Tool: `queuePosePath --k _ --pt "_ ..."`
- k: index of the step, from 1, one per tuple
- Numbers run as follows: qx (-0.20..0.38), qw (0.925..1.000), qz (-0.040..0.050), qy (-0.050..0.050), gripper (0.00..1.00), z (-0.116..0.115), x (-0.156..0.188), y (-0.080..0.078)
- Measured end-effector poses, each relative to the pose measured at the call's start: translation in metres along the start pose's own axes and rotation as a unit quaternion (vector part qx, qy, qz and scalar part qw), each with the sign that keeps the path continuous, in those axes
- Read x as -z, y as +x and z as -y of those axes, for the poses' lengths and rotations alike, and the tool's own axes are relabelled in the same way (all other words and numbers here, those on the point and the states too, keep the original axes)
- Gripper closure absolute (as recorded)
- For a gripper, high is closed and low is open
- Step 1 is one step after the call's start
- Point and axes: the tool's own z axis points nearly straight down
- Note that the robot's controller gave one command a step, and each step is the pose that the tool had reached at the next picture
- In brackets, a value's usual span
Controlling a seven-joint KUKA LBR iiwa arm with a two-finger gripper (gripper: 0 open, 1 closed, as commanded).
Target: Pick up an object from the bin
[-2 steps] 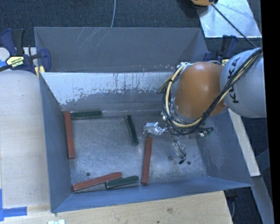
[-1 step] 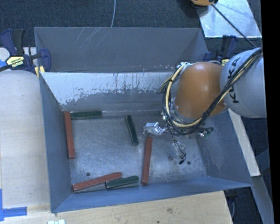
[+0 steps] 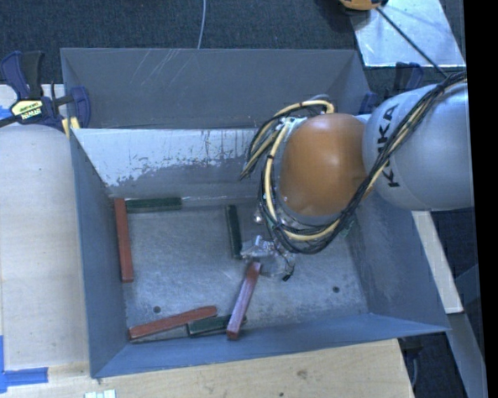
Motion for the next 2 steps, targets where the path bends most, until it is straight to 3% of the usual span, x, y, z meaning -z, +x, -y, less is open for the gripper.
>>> queuePosePath --k 1,2 --pt "-0.001 1.0000 0.0001 0.000 1.00 0.000 0.000 0.000" --pt "-0.001 1.0000 -0.0010 -0.001 1.00 0.003 0.143 0.013"
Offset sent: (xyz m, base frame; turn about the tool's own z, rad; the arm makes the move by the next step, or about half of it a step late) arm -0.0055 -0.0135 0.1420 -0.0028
